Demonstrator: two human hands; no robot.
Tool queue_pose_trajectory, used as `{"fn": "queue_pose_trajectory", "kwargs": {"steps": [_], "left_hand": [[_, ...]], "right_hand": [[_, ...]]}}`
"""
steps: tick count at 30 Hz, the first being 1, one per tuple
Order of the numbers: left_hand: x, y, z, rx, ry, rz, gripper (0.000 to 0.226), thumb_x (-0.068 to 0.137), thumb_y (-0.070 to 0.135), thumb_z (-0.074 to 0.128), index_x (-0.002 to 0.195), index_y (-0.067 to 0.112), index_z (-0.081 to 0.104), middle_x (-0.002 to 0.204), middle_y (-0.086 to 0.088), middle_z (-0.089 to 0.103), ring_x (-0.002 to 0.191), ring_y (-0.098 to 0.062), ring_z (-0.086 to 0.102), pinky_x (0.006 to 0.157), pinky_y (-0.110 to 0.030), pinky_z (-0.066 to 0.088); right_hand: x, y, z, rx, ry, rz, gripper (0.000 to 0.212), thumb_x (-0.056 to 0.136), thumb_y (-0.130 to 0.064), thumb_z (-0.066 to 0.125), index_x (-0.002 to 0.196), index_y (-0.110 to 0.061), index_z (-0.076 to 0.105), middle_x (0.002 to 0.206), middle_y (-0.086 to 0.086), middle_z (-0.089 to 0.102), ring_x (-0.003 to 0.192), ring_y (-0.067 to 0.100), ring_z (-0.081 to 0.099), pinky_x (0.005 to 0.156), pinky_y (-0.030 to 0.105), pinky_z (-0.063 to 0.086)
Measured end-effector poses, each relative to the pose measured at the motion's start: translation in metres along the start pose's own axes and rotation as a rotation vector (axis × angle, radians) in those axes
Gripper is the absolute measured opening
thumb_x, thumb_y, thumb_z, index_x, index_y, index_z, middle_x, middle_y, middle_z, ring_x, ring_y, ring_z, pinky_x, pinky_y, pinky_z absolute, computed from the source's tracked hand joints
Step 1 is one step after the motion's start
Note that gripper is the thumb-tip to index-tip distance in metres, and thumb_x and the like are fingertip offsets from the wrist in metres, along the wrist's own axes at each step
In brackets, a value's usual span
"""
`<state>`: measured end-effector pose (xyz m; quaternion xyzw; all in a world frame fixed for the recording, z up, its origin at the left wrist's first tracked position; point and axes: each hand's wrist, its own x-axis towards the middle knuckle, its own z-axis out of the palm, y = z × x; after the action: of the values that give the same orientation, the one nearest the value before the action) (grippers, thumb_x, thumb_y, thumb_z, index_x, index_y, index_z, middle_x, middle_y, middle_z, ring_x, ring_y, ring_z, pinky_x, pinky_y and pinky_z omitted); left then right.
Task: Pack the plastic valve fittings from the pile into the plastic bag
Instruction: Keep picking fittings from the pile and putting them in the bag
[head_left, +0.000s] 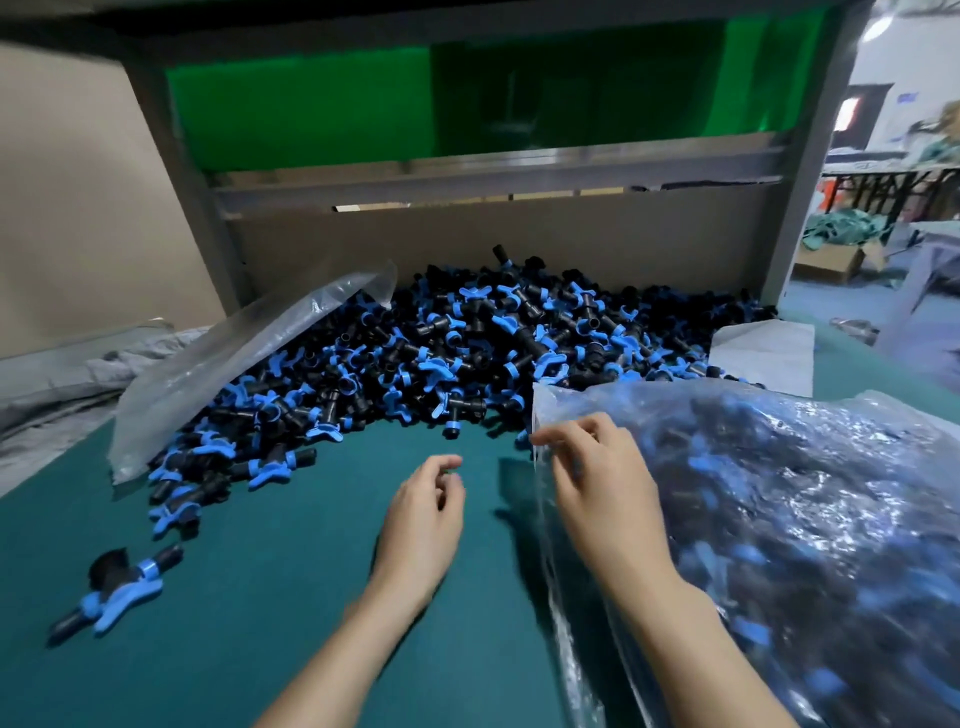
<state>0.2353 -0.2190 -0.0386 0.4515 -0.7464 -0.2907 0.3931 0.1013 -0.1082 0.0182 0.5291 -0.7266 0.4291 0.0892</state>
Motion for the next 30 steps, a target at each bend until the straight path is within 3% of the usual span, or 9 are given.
{"fn": "queue_pose_trajectory", "kwargs": {"steps": [2,5,10,15,21,25,30], "left_hand": [[0.012,-0.017,0.0,0.161,0.01,-0.039,0.024,0.099,0.024,0.045,0.12,0.023,0.057,0.097,0.001,0.067,0.099,-0.023,0.058,0.083,-0.035,0.045],[0.033,-0.012,0.009,0.361,0.0,-0.028,0.03,0.101,0.036,0.043,0.125,0.021,0.053,0.112,0.005,0.066,0.114,-0.02,0.051,0.097,-0.038,0.036],[0.068,-0.007,0.023,0.593,0.015,-0.091,0.047,0.099,0.052,0.042,0.125,0.016,0.054,0.122,-0.003,0.062,0.118,-0.025,0.052,0.098,-0.04,0.034],[0.085,-0.006,0.028,0.638,0.058,-0.141,0.039,0.1,0.04,0.041,0.12,0.008,0.056,0.112,-0.008,0.067,0.109,-0.028,0.057,0.095,-0.042,0.036],[0.07,-0.013,0.015,0.355,0.092,-0.135,0.035,0.104,0.04,0.036,0.112,0.013,0.058,0.1,-0.002,0.068,0.101,-0.027,0.056,0.098,-0.042,0.036],[0.042,-0.016,0.0,0.116,0.078,-0.131,0.028,0.103,0.042,0.039,0.104,0.021,0.058,0.093,0.008,0.067,0.089,-0.019,0.06,0.082,-0.04,0.05],[0.005,-0.017,-0.02,-0.278,0.058,-0.147,0.035,0.104,0.042,0.037,0.087,0.026,0.061,0.077,0.019,0.067,0.067,0.0,0.056,0.072,-0.03,0.046]], "right_hand": [[0.001,0.006,0.002,-0.032,-0.016,0.021,0.022,0.095,-0.017,0.055,0.104,-0.03,0.071,0.098,-0.008,0.053,0.092,0.018,0.05,0.074,0.036,0.046],[0.003,0.012,0.004,0.014,-0.009,0.07,0.024,0.094,-0.015,0.053,0.104,-0.029,0.071,0.098,-0.007,0.055,0.095,0.017,0.052,0.079,0.039,0.047],[0.003,0.016,0.006,0.021,-0.002,0.078,0.025,0.094,-0.016,0.052,0.103,-0.029,0.071,0.098,-0.007,0.054,0.094,0.018,0.051,0.079,0.039,0.046],[0.003,0.019,0.008,0.025,0.001,0.086,0.025,0.094,-0.016,0.052,0.102,-0.031,0.07,0.096,-0.009,0.052,0.093,0.017,0.05,0.076,0.038,0.046],[0.002,0.02,0.008,0.013,-0.022,0.085,0.025,0.095,-0.016,0.05,0.104,-0.029,0.07,0.098,-0.008,0.052,0.093,0.017,0.05,0.08,0.038,0.046],[0.0,0.02,0.008,-0.046,-0.032,0.067,0.023,0.096,-0.018,0.052,0.105,-0.028,0.07,0.099,-0.006,0.053,0.092,0.018,0.049,0.079,0.038,0.047],[-0.003,0.017,0.01,-0.117,-0.024,-0.02,0.023,0.092,-0.02,0.059,0.113,-0.026,0.067,0.104,-0.002,0.052,0.089,0.02,0.048,0.079,0.038,0.046]]}}
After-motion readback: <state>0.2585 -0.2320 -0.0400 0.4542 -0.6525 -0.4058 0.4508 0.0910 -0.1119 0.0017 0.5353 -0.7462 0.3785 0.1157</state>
